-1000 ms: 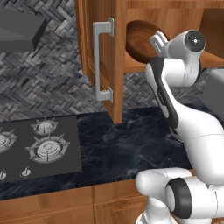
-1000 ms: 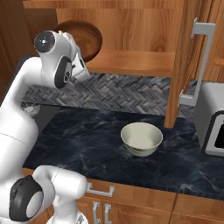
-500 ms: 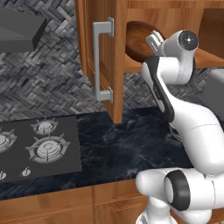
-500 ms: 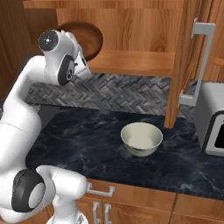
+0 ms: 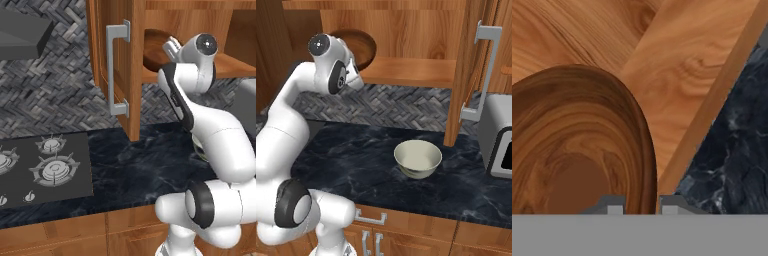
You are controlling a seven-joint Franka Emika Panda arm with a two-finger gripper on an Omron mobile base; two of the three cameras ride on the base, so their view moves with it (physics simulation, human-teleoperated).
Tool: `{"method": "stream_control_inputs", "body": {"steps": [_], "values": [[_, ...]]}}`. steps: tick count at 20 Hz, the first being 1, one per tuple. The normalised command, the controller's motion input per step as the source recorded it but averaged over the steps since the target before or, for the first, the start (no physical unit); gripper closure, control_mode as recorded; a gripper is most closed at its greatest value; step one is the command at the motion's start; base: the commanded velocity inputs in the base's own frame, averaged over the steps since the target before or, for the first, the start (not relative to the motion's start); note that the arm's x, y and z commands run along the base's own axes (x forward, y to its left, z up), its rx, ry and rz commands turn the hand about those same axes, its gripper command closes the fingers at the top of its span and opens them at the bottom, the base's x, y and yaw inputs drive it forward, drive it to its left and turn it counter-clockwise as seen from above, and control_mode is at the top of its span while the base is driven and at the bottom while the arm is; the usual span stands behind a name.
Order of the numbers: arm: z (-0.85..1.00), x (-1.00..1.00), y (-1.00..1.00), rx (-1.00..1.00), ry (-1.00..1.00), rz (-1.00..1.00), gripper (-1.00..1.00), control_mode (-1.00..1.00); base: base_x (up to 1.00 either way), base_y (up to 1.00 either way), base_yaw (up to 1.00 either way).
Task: Open the cabinet. Pick the bowls from the counter and place them in the cabinet. Then close the cabinet.
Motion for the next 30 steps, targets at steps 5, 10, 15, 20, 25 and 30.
{"method": "stream_control_inputs", "body": {"steps": [5,10,15,20,25,30], "values": [[0.0,0.31,0.0,0.0,0.02,0.0,1.0,-1.0,0.0,0.0,0.0],[-0.01,0.26,0.0,0.0,0.0,0.0,1.0,-1.0,0.0,0.0,0.0],[-0.11,0.16,0.06,0.0,0.0,0.0,1.0,-1.0,0.0,0.0,0.0],[-0.2,0.28,0.14,0.0,0.0,-0.01,1.0,-1.0,0.0,0.0,0.0],[-0.06,0.3,0.14,0.0,0.01,-0.02,-1.0,-1.0,0.0,0.0,0.0],[0.04,0.01,0.05,0.0,0.06,0.0,-1.0,-1.0,0.0,0.0,0.0]]}}
